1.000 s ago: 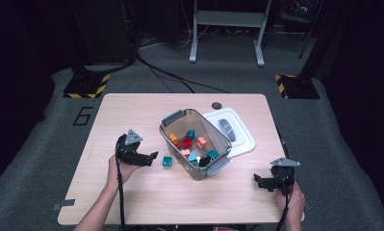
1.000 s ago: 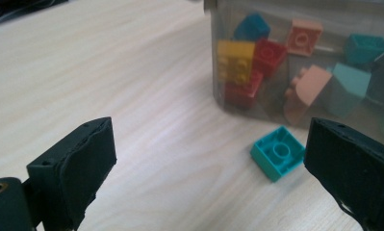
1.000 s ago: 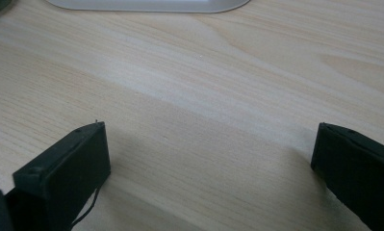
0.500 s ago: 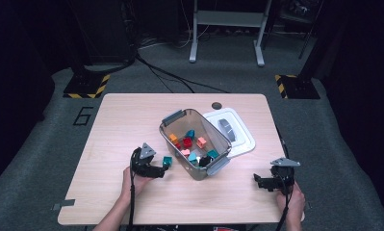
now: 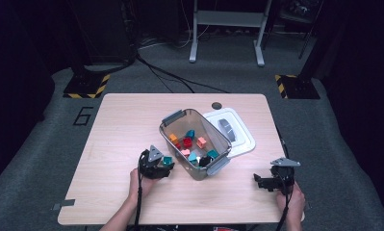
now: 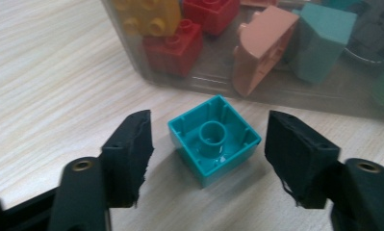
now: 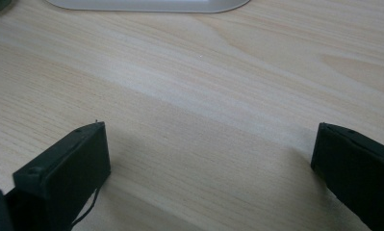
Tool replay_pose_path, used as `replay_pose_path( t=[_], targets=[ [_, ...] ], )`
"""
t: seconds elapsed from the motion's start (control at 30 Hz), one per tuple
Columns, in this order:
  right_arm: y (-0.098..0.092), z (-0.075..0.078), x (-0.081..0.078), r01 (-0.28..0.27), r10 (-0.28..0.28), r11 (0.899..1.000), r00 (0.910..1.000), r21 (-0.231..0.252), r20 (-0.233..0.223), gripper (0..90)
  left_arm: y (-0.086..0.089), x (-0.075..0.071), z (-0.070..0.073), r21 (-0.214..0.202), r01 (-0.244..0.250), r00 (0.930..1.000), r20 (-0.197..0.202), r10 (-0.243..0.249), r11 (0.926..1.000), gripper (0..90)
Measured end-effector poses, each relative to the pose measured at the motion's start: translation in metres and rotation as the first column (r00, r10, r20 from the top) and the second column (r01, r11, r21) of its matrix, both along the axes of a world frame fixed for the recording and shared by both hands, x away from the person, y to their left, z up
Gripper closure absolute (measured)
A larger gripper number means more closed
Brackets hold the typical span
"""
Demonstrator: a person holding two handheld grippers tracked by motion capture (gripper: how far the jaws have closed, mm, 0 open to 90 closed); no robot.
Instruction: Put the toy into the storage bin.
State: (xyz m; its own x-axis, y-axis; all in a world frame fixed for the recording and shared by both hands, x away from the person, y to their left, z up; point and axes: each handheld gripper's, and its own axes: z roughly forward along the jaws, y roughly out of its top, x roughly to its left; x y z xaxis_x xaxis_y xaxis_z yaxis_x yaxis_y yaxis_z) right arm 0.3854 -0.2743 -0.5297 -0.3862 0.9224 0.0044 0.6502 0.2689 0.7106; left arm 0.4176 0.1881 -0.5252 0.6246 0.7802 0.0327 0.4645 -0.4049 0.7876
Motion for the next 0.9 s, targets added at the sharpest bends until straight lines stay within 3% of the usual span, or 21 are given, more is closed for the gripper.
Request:
replay_pose_path(
  t=[0.2, 0.3, 0.63, 0.9],
  targets=[
    [0.0, 0.0, 0.0, 0.0, 0.0, 1.0, 1.0, 0.0, 0.0, 0.0, 0.001, 0.002, -0.001, -0.003, -0.024, 0.9995, -0.018, 0.024, 0.9997, 48.4],
    [0.0, 0.0, 0.0, 0.002, -0.002, 1.0, 1.0, 0.001, 0.0, 0.0, 0.002, 0.002, -0.001, -0.01, -0.034, 0.9991, -0.028, 0.033, 0.9994, 58.8],
    [0.0, 0.0, 0.0, 0.0, 0.0, 1.0, 1.0, 0.0, 0.0, 0.0, 0.011, 0.0, 0.0, -0.019, -0.04, 0.9991, -0.014, 0.04, 0.999, 59.3],
    [0.0, 0.0, 0.0, 0.002, -0.002, 1.0, 1.0, 0.002, 0.0, 0.0, 0.03, -0.002, 0.011, -0.049, -0.063, 0.998, -0.009, 0.062, 0.9968, 59.3]
  ],
)
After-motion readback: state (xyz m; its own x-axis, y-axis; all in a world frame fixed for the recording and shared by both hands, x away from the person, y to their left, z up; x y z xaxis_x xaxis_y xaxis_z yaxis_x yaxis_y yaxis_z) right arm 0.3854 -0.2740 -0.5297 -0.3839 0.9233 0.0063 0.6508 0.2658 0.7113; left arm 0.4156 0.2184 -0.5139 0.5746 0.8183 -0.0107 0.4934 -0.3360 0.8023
